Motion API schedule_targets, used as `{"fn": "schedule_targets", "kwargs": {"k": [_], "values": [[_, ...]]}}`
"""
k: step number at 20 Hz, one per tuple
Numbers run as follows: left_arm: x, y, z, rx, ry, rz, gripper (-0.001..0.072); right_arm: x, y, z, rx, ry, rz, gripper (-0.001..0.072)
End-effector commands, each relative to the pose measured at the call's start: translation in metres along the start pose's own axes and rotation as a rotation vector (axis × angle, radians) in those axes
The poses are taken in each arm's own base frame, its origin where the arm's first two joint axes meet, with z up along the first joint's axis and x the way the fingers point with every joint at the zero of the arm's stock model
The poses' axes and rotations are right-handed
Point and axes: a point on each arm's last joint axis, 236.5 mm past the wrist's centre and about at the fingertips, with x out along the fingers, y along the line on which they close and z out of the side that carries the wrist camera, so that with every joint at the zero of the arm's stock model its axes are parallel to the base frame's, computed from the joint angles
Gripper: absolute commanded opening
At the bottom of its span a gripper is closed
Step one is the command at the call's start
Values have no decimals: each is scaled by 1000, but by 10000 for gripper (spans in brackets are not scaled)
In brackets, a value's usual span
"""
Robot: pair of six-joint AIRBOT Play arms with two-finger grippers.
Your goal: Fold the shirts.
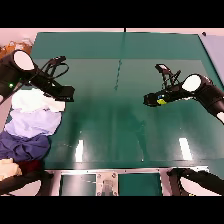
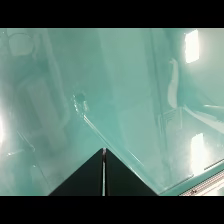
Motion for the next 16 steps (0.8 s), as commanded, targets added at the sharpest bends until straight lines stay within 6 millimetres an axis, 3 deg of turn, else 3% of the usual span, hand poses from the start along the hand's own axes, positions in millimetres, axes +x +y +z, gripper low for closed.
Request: {"fn": "schedule_targets", "kwargs": {"k": [1, 11, 16], "values": [[1, 0, -1, -1, 2, 0, 24, 1, 0, -1, 1, 3, 0, 18], [0, 0, -1, 0, 1, 0, 25, 3, -1, -2, 3, 8, 0, 19], [-2, 0, 33, -5, -142, 0, 24, 3, 0, -2, 6, 8, 3, 18]]}}
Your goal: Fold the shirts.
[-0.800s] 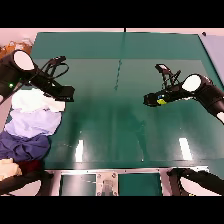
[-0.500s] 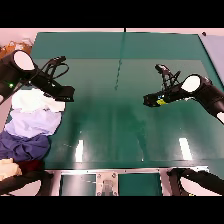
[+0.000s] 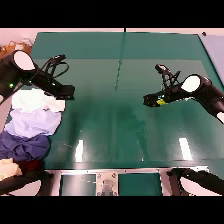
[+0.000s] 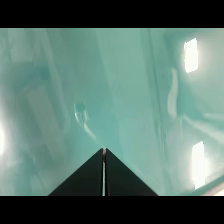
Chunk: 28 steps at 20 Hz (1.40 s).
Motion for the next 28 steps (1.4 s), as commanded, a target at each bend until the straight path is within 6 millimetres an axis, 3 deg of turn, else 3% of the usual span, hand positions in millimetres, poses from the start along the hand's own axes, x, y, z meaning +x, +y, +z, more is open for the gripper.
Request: {"fn": "schedule_targets", "kwargs": {"k": [1, 4, 5, 6, 7, 8, 9, 10, 11, 14, 17, 20, 21, 22, 23, 24, 25, 27, 28], "values": [[-2, 1, 27, -2, -117, 5, 24, 0, 1, 0, 2, 1, 3, 18], [-2, 8, 34, 77, -144, 38, 25, 0, 1, 2, 2, -10, 2, 18], [-4, 23, 40, 96, -167, 104, 152, 0, 0, 7, 3, -31, 1, 19], [-8, 43, 45, 126, -183, 195, 666, 0, 2, 12, 9, -49, 8, 19], [-19, 73, 57, 133, -226, 334, 720, 0, 4, 14, 15, -59, 18, 21], [-32, 101, 64, 140, -254, 468, 720, 0, 6, 19, 22, -81, 25, 59], [-45, 129, 64, 129, -251, 587, 720, -1, 5, 26, 23, -111, 24, 185], [-50, 149, 57, 99, -218, 650, 720, -2, 5, 31, 24, -131, 21, 298], [-49, 167, 43, 59, -161, 669, 720, -2, 4, 34, 24, -144, 19, 336], [-21, 208, 4, -78, -25, 639, 720, -3, 2, 39, 28, -166, 15, 335], [18, 234, -35, -174, 105, 590, 720, -5, -7, 41, 46, -173, 7, 335], [38, 245, -41, -176, 149, 588, 706, -9, -20, 44, 76, -184, -6, 333], [41, 247, -39, -172, 142, 588, 444, -10, -24, 44, 86, -186, -10, 332], [42, 248, -35, -165, 129, 589, 59, -12, -29, 45, 97, -186, -15, 330], [40, 247, -31, -165, 120, 590, 24, -13, -33, 45, 107, -189, -19, 319], [35, 245, -24, -166, 105, 587, 24, -15, -38, 46, 118, -194, -24, 254], [26, 240, -13, -164, 87, 585, 23, -16, -43, 47, 130, -199, -29, 250], [-1, 216, 23, -115, 33, 579, 23, -20, -54, 46, 157, -198, -37, 242], [-17, 193, 45, -65, -6, 564, 22, -23, -59, 46, 171, -195, -40, 190]]}}
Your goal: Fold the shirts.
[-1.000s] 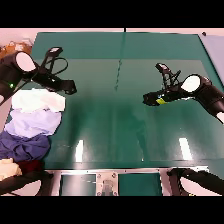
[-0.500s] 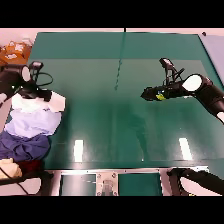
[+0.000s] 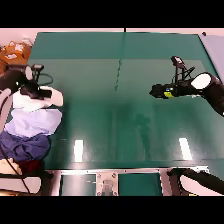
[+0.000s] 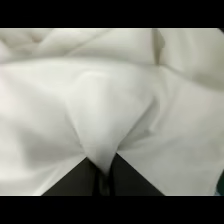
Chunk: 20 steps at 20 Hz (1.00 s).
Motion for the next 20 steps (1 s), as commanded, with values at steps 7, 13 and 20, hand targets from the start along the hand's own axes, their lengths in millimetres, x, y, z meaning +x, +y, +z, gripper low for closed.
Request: {"fn": "schedule_targets", "kwargs": {"k": [7, 13, 20], "values": [[-239, -213, 89, 338, -479, -346, 22, -27, -57, 14, 134, -20, -59, 184], [-210, -356, 18, 548, -299, -553, 226, -52, -92, 16, 220, -13, -90, 295], [-157, -297, 6, 409, -12, -514, 602, -54, -117, 2, 286, 21, -115, 430]]}}
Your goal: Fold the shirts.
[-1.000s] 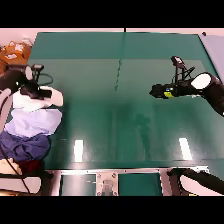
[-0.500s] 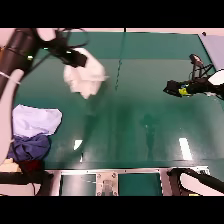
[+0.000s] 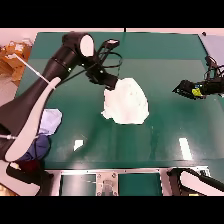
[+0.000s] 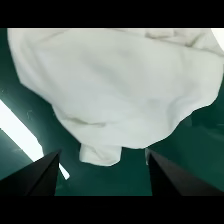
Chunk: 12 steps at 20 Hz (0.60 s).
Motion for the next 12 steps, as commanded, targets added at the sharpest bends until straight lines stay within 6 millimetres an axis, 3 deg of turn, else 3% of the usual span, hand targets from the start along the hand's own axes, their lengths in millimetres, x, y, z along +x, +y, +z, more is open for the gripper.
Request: {"fn": "schedule_targets", "kwargs": {"k": [1, 3, 4, 6, 9, 12], "values": [[-5, 42, -33, -135, 141, -3, 602, 10, -18, -10, 45, 45, -16, 429], [0, 62, -55, -210, 213, -19, 602, 30, -27, -24, 73, 111, -18, 398], [11, 61, -69, -240, 259, -53, 602, 43, -28, -31, 95, 148, -4, 354], [43, 45, -95, -283, 325, -159, 602, 68, -23, -41, 123, 211, 57, 351], [95, 25, -100, -380, 245, -301, 602, 99, 3, -45, 148, 253, 226, 352], [130, 29, -103, -451, 162, -321, 601, 126, 27, -47, 164, 264, 327, 352]]}}
